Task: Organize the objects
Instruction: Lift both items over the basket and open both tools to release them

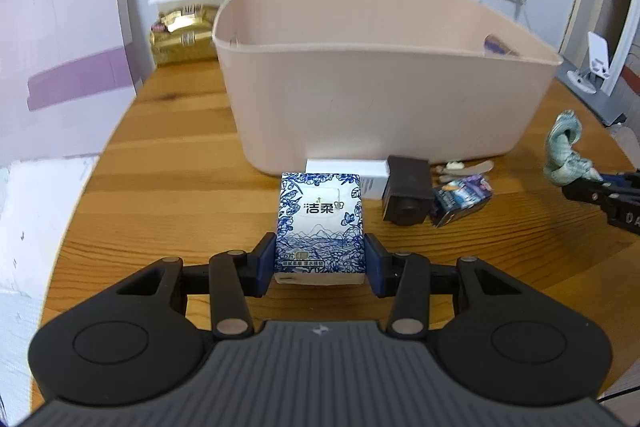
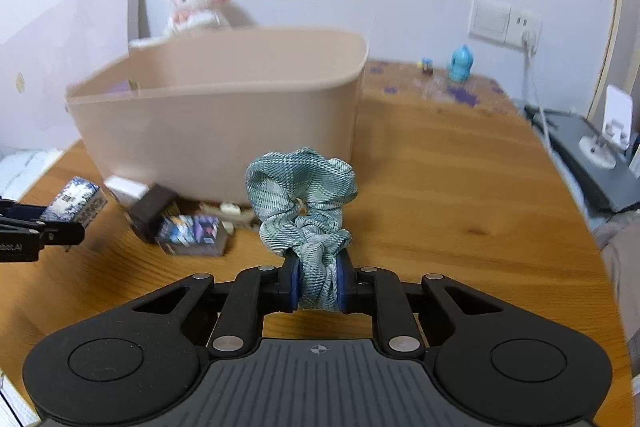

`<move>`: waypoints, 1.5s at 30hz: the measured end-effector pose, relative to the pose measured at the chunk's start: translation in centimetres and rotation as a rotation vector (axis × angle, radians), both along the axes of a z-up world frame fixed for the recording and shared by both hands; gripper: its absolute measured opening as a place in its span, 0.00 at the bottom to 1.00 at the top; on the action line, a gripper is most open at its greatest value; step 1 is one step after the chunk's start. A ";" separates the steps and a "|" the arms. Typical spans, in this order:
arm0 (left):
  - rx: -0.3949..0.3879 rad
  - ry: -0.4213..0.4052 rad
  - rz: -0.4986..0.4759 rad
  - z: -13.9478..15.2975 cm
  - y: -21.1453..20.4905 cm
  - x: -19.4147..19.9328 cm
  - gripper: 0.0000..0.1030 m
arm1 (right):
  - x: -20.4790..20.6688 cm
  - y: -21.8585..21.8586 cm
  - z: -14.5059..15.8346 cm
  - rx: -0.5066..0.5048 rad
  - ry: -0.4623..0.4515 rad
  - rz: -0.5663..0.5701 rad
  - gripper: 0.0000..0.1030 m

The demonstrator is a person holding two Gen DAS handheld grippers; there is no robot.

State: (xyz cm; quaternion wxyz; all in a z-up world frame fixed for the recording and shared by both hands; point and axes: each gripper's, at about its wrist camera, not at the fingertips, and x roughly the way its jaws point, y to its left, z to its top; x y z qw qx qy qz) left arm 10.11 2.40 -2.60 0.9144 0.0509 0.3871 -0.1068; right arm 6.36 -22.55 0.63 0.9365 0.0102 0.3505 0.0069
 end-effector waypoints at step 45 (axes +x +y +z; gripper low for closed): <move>0.107 -0.097 -0.053 4.3 -7.9 12.8 0.56 | 13.8 3.2 5.1 -0.205 -0.018 0.075 0.53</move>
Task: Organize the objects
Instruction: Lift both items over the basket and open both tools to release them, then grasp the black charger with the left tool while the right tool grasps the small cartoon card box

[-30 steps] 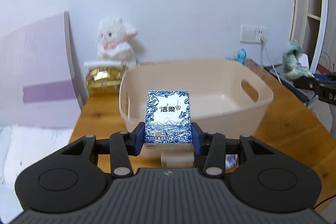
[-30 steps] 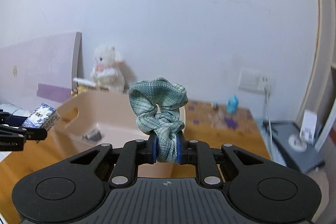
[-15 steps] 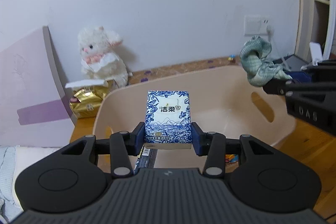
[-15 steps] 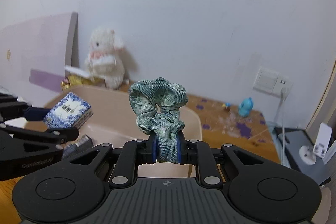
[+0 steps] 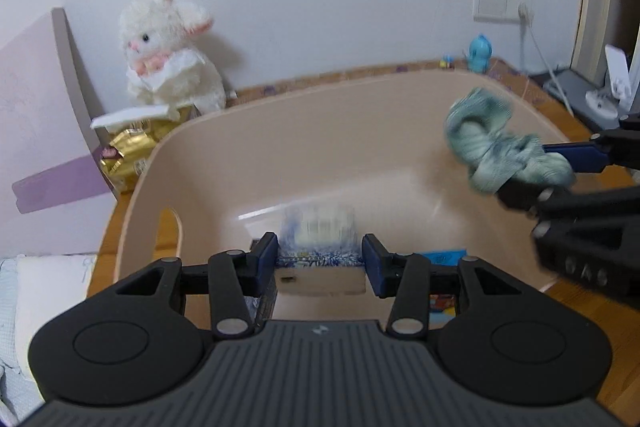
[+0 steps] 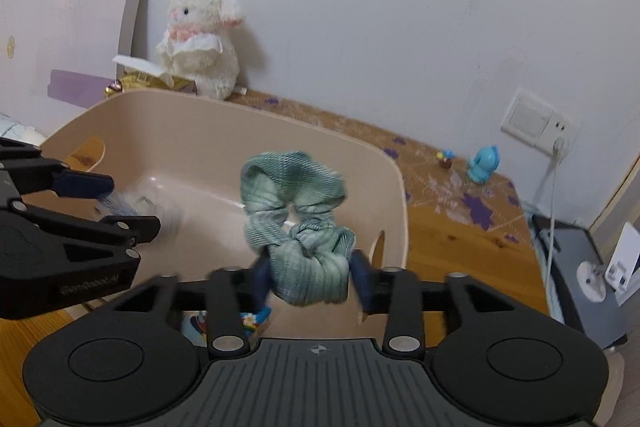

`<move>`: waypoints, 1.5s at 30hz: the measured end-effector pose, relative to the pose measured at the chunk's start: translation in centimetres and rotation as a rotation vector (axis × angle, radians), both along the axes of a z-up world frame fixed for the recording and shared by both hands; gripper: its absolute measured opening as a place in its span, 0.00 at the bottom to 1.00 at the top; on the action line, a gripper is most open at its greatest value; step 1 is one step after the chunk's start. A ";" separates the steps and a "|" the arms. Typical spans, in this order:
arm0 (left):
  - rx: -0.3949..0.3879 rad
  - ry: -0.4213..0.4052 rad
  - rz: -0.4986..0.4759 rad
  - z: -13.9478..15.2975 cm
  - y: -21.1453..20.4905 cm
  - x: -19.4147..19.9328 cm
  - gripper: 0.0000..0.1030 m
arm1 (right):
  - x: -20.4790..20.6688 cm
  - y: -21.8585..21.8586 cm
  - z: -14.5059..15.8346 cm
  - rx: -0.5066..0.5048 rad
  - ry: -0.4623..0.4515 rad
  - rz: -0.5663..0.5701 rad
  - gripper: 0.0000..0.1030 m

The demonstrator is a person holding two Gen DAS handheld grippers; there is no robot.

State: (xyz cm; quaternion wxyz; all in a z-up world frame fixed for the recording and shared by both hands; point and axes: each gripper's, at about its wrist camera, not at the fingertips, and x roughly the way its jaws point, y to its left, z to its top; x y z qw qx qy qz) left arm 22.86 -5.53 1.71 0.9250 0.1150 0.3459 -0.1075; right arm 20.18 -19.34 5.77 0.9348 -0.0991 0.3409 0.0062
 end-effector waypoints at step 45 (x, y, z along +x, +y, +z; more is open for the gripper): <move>0.007 0.083 0.077 -6.0 8.0 -8.0 0.89 | -7.6 2.5 -8.6 0.264 0.131 -0.030 0.99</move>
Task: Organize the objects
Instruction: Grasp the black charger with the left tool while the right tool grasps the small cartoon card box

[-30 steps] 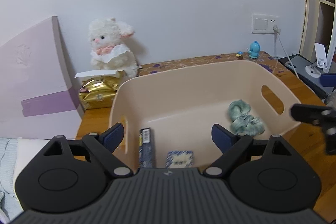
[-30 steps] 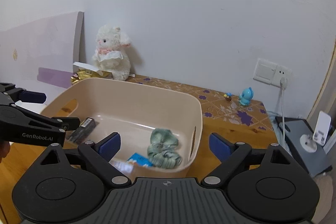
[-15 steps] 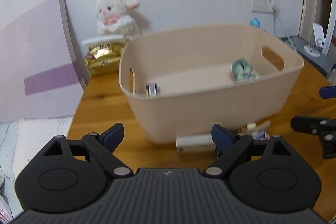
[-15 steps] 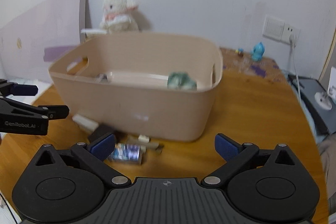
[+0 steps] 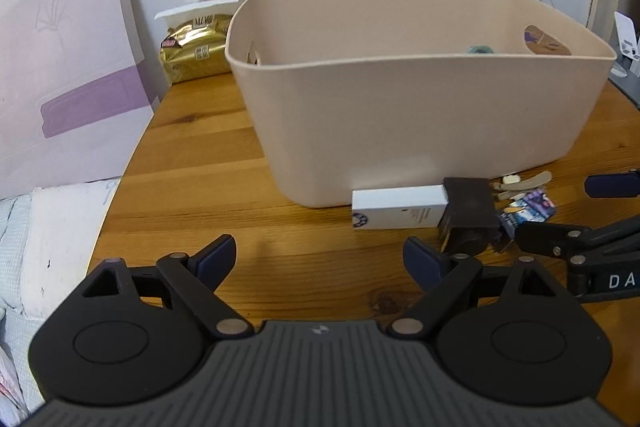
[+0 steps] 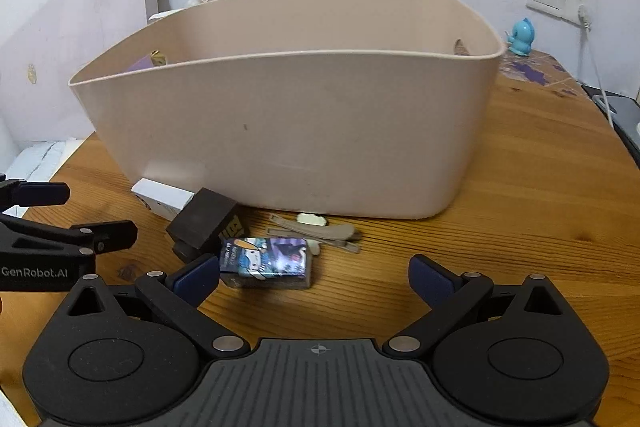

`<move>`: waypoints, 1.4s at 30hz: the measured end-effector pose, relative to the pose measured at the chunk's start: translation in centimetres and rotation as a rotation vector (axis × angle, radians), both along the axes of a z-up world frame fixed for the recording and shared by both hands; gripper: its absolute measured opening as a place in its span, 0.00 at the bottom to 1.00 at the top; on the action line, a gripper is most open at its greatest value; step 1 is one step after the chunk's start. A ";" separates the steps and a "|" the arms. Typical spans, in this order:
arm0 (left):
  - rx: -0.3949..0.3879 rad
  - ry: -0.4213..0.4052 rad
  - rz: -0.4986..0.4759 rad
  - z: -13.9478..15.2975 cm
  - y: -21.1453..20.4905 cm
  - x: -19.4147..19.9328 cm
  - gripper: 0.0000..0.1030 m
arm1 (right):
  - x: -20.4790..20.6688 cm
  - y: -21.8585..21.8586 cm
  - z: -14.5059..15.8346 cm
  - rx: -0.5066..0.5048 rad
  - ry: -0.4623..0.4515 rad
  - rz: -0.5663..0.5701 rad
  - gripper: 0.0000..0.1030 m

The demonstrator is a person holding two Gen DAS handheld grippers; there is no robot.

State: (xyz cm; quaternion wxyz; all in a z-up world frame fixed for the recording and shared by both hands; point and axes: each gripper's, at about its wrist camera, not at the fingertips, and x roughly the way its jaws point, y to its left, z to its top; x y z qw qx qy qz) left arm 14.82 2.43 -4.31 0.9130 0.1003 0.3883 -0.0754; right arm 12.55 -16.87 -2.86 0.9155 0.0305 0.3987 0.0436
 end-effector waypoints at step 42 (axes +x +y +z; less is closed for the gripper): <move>-0.189 0.109 -0.057 -1.7 -6.1 1.8 0.33 | -0.8 -3.9 -0.1 -0.064 -0.017 -0.101 0.45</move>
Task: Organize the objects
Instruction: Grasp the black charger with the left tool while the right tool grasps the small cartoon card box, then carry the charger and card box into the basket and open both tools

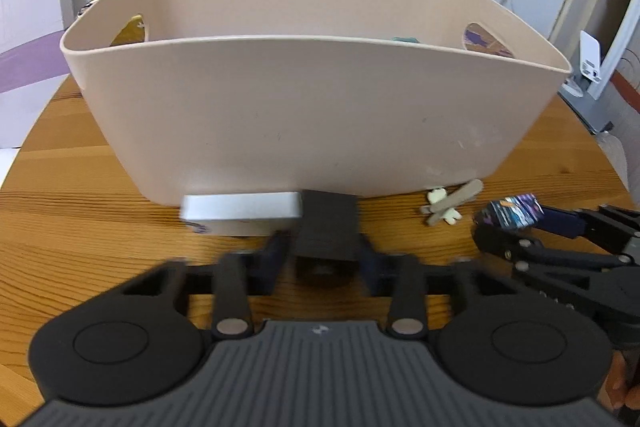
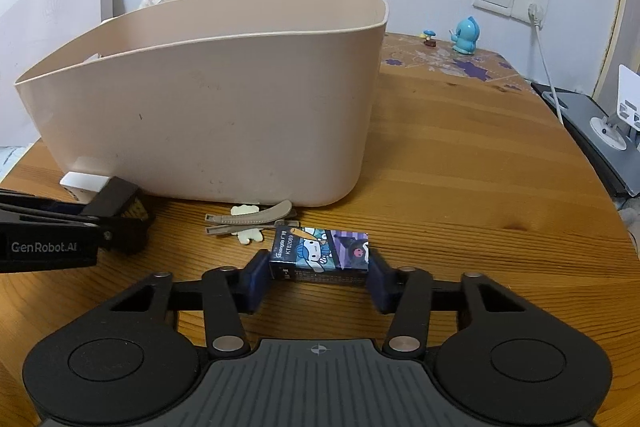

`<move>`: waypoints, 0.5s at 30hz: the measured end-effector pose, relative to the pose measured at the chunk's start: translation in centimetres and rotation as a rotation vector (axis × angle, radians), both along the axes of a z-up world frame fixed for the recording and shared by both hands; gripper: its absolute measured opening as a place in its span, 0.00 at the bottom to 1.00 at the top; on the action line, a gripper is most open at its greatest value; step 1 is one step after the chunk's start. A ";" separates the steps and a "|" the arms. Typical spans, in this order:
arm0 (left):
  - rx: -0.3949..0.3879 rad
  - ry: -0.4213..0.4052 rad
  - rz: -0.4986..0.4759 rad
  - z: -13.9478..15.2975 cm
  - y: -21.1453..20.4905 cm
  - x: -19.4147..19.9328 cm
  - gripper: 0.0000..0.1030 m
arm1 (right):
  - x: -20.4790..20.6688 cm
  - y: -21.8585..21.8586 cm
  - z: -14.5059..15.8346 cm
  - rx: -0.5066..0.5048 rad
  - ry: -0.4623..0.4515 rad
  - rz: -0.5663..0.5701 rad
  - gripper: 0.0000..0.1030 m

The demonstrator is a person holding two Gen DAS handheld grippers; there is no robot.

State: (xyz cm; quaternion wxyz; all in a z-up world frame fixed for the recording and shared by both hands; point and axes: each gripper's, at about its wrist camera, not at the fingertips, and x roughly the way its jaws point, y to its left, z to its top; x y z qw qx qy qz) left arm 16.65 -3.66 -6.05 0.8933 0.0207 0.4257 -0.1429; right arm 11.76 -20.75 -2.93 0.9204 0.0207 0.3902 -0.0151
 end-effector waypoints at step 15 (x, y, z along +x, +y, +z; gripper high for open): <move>-0.016 -0.033 -0.027 2.2 2.1 -3.2 0.33 | -3.0 0.0 1.6 0.052 -0.012 0.053 0.45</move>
